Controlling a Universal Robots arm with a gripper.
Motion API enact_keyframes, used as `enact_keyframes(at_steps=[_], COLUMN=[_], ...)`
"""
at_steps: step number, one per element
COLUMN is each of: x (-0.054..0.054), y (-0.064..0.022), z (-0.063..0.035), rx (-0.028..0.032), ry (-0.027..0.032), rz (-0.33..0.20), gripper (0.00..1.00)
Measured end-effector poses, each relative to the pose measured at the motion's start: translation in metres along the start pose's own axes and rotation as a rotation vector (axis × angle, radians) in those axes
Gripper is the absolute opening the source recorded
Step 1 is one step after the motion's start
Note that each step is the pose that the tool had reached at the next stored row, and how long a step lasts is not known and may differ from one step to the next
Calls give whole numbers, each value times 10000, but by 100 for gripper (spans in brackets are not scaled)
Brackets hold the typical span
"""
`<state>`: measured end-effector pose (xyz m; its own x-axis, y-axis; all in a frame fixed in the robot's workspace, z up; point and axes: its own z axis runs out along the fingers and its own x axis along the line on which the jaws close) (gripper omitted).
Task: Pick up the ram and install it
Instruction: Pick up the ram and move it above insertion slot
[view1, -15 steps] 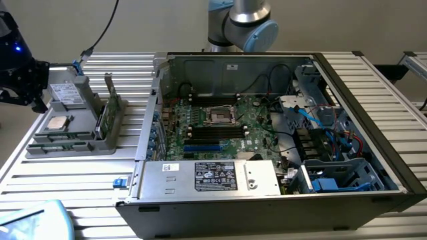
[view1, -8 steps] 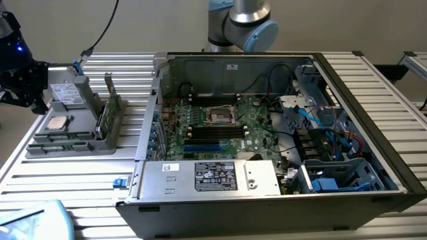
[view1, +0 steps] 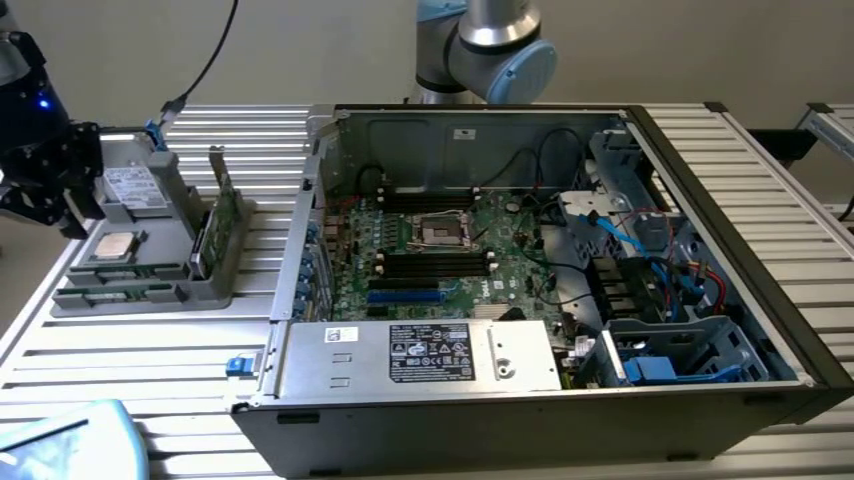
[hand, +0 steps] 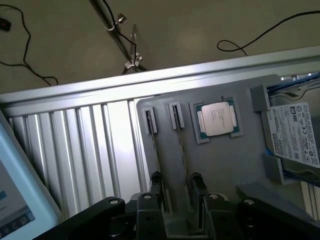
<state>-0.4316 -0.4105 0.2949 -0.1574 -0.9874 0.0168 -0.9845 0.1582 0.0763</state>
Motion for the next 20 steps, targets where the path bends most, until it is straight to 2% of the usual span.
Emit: enact_keyframes(at_steps=[7, 20], x=[-1, 18], y=[-1, -14], z=[129, 340], rx=[4, 29], ry=[12, 127], rz=[-158, -1709], gripper=[37, 37])
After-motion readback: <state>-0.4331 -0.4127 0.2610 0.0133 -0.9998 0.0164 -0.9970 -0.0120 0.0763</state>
